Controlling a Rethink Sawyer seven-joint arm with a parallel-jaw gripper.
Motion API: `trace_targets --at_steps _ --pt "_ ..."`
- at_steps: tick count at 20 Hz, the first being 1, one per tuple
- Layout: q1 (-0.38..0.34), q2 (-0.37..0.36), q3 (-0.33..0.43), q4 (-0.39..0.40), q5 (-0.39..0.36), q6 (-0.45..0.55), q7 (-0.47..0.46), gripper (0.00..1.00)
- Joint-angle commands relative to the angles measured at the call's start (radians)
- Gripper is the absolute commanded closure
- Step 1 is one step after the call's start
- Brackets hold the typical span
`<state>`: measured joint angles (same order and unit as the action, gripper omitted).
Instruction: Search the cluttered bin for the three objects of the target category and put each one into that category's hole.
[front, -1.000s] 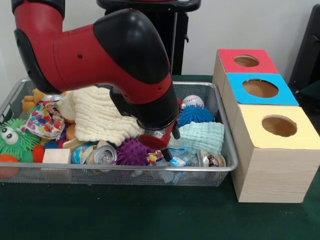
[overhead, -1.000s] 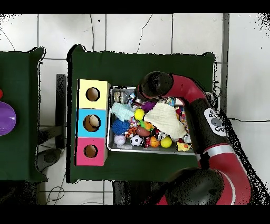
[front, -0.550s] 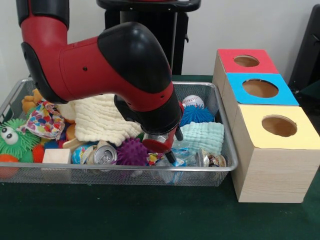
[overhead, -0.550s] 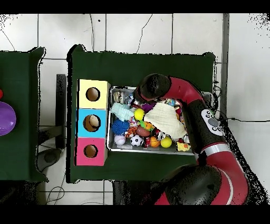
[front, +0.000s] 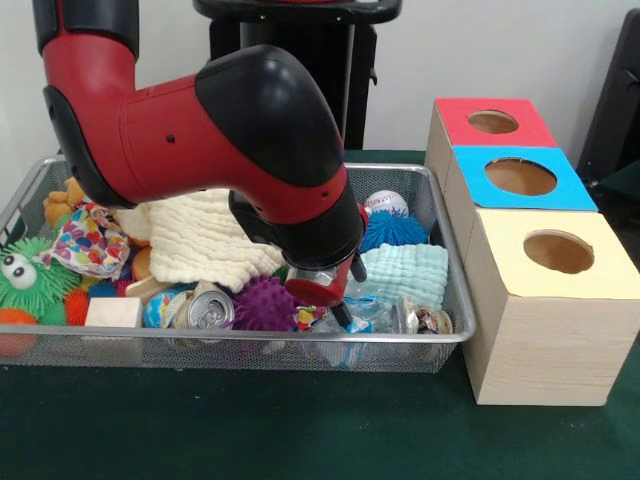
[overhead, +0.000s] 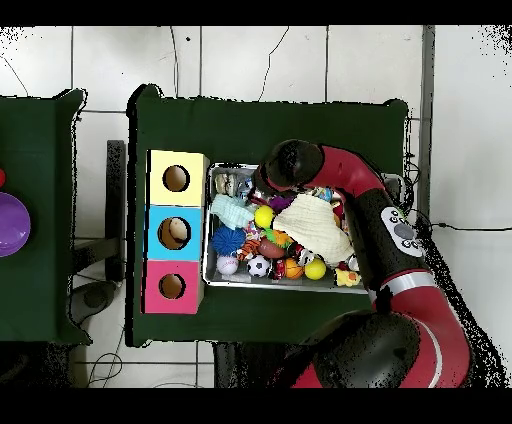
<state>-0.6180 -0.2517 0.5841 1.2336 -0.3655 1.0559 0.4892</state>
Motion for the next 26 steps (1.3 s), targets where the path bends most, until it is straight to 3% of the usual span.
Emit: trace_targets --at_steps 1,7,16,26 --pt "-0.010 0.089 -0.010 -0.011 -0.038 -0.053 -0.006 0.00" --pt "-0.018 0.092 -0.011 -0.004 -0.036 -0.060 -0.003 0.00" --pt "0.001 0.105 -0.037 -0.033 0.000 0.080 0.020 0.00" --pt "0.026 0.105 -0.096 -0.068 -0.010 0.182 0.076 0.00"
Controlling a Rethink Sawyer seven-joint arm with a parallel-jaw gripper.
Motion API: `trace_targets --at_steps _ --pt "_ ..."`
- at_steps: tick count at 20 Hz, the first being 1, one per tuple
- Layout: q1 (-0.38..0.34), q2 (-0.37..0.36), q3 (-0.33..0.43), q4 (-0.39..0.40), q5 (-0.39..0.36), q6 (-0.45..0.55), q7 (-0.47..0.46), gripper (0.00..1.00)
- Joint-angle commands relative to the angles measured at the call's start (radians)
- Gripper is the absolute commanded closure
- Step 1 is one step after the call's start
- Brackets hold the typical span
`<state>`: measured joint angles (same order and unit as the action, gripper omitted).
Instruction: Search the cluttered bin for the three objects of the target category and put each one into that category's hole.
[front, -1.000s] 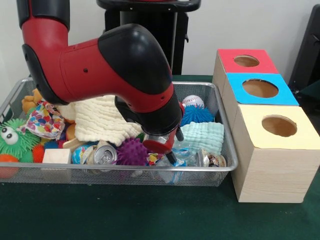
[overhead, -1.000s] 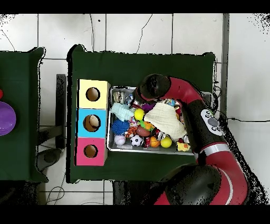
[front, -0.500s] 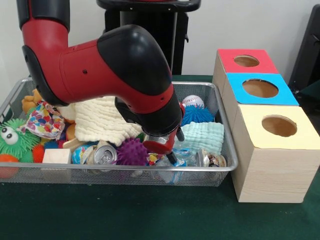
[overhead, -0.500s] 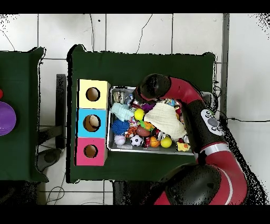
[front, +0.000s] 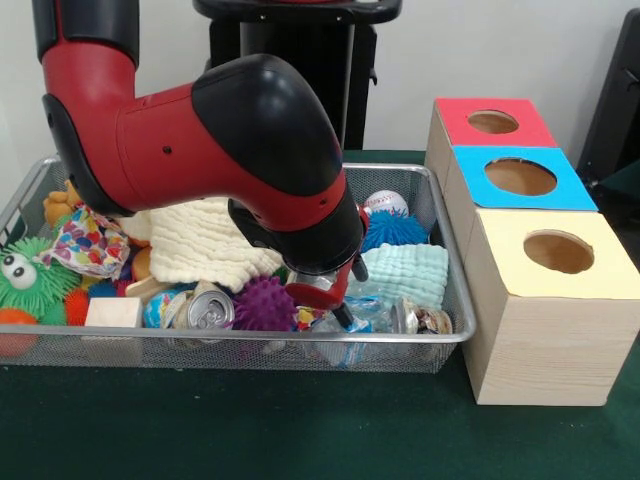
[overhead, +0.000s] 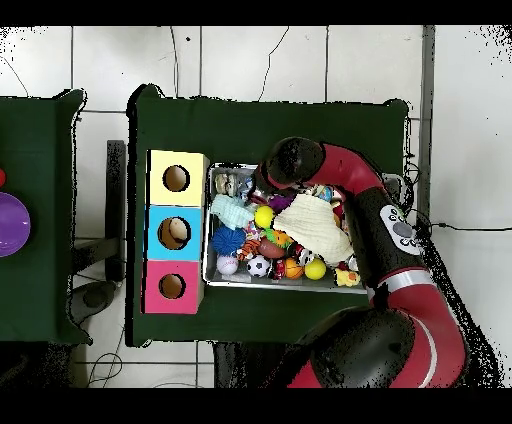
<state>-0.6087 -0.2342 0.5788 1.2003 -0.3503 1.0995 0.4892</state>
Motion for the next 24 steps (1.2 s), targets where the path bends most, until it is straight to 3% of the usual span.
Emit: trace_targets --at_steps 1,10,18,19,21,22,24 --pt "0.019 0.088 -0.094 -0.038 -0.025 0.146 0.079 0.00" --pt "0.027 0.080 -0.124 -0.049 -0.027 0.188 0.091 0.00" --pt "0.017 0.086 -0.106 -0.027 -0.017 0.130 0.072 0.00" --pt "0.016 0.086 -0.107 -0.027 -0.016 0.126 0.074 1.00" --pt "0.016 0.087 -0.112 -0.021 0.005 0.105 0.130 1.00" --pt "0.002 0.089 -0.087 -0.007 0.011 0.082 0.093 1.00" --pt "0.005 0.081 -0.091 -0.005 0.023 0.098 0.112 1.00"
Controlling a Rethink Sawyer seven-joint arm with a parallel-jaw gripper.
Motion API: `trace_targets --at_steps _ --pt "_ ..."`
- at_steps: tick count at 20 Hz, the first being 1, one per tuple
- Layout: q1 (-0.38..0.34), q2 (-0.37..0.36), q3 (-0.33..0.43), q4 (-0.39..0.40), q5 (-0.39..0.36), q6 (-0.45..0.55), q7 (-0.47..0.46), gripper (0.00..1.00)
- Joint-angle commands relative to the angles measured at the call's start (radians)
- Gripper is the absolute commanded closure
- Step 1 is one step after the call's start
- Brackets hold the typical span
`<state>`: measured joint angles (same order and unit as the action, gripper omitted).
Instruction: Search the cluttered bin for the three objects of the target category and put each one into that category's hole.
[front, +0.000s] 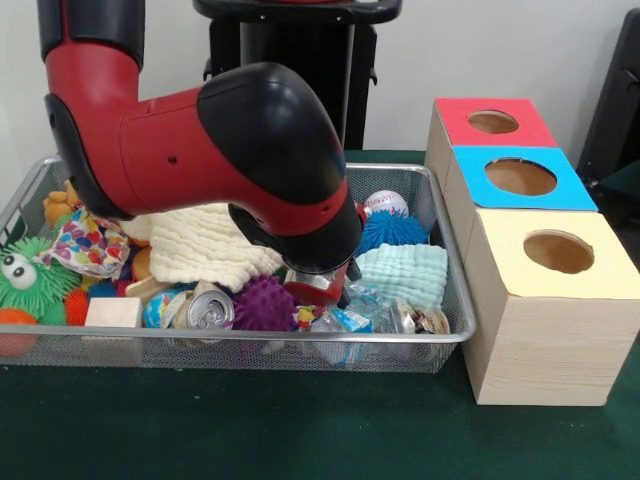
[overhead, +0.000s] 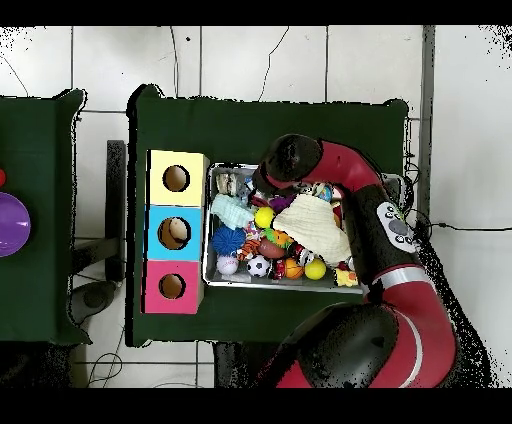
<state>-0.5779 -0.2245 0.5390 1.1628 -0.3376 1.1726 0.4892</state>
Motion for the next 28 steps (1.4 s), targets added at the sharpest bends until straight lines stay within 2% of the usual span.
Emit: trace_targets --at_steps 1,11,13,17,22,25,28 --pt "-0.027 0.066 -0.050 0.038 0.016 0.029 0.117 1.00" --pt "-0.029 0.006 -0.045 0.100 0.091 0.045 0.162 1.00" --pt "-0.028 -0.030 -0.047 0.128 0.100 0.050 0.166 1.00" --pt "-0.023 -0.173 -0.056 0.229 0.145 0.101 0.218 1.00" --pt "0.010 -0.276 -0.082 0.262 0.193 0.152 0.288 1.00" --pt "0.028 -0.311 -0.100 0.269 0.214 0.122 0.321 1.00" --pt "0.032 -0.350 -0.088 0.278 0.238 0.062 0.308 1.00"
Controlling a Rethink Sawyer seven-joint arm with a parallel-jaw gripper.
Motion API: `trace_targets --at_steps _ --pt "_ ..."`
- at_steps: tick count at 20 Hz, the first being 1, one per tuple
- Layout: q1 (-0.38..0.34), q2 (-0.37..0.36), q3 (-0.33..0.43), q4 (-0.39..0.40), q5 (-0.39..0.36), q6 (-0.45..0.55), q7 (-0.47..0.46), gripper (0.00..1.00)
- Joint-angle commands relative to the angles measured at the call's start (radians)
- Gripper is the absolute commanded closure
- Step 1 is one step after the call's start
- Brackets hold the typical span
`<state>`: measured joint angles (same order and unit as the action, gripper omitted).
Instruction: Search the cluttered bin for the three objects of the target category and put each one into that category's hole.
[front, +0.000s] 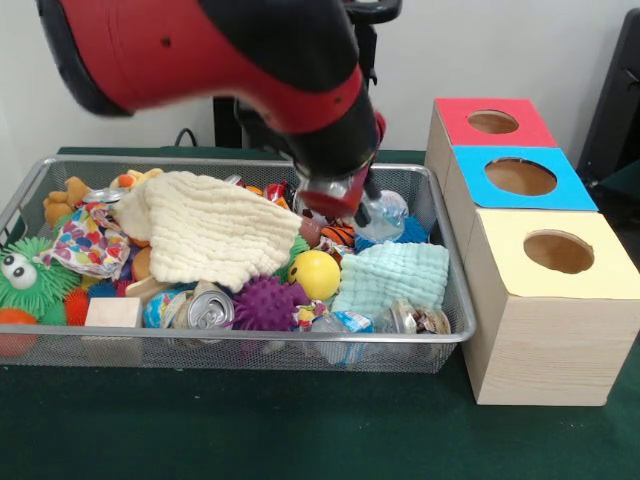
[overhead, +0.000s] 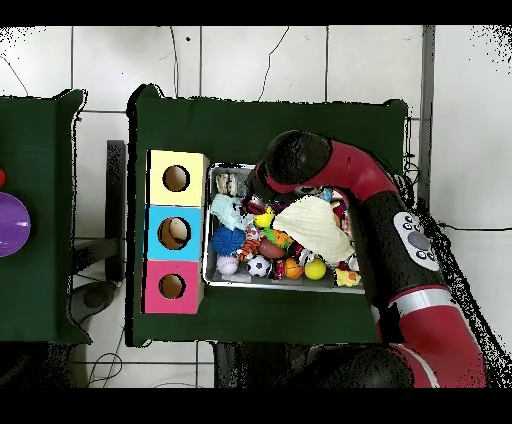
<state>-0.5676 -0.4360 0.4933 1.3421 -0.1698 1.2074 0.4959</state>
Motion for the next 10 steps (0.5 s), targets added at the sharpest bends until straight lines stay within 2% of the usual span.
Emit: trace_targets --at_steps 1,5,8,10 --pt "0.023 -0.141 -0.039 0.098 0.078 0.015 0.296 1.00" --pt "0.022 -0.137 0.009 0.130 0.152 -0.109 0.289 1.00" --pt "0.026 -0.114 0.050 0.169 0.219 -0.255 0.294 1.00" --pt "0.034 -0.107 0.056 0.189 0.248 -0.307 0.298 1.00"
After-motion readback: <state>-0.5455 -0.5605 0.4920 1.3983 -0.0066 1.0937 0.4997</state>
